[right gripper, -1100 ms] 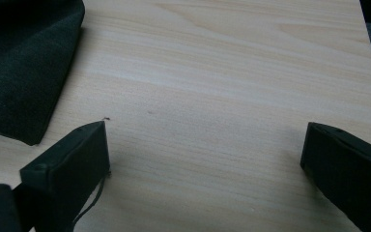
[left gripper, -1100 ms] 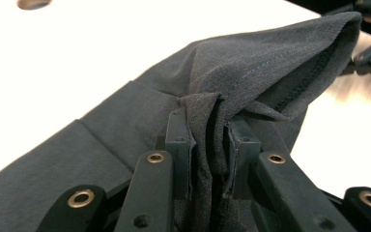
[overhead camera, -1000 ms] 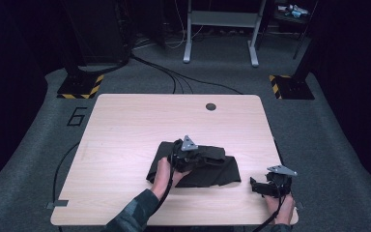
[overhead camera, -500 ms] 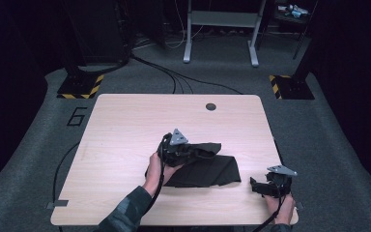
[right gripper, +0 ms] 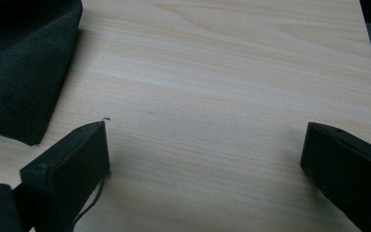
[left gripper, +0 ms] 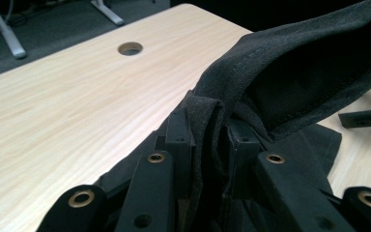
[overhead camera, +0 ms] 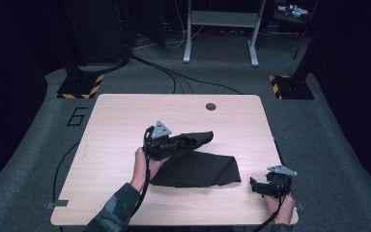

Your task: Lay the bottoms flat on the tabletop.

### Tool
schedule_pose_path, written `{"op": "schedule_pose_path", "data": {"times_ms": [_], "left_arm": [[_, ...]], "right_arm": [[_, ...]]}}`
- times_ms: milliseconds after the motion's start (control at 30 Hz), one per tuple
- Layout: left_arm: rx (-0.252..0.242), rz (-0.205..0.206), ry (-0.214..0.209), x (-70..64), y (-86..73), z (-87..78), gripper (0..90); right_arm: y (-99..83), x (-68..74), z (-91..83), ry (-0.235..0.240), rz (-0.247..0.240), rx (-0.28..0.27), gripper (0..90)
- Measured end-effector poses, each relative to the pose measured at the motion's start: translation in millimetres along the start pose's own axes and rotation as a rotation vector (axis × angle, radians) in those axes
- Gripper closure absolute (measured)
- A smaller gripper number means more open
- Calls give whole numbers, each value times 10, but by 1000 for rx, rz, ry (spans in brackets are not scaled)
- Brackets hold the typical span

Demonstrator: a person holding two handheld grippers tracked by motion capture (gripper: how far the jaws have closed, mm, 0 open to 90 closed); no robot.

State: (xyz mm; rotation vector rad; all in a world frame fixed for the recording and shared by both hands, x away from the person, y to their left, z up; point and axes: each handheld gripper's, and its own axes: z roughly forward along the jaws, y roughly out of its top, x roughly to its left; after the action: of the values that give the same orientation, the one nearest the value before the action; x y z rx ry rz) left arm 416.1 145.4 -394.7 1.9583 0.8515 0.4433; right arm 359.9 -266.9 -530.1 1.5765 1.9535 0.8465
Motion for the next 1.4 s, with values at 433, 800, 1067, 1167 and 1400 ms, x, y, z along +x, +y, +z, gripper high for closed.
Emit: {"op": "schedule_pose_path", "data": {"times_ms": [433,800,1067,1167,1400], "left_arm": [[-62,-45,76,308,-57,-387,761],[-97,-106,161,611,-249,-730,764],[-113,-219,239,902,-554,-968,765],[-101,-261,260,1034,-700,-1040,765],[-18,-376,317,1314,-1110,-1139,613]], "right_arm": [[0,-1,0,0,-2,0,25],[0,0,0,-1,0,0,27],[0,0,0,-2,0,0,27],[0,0,0,-1,-2,0,27],[0,1,0,-2,-1,0,27]]}}
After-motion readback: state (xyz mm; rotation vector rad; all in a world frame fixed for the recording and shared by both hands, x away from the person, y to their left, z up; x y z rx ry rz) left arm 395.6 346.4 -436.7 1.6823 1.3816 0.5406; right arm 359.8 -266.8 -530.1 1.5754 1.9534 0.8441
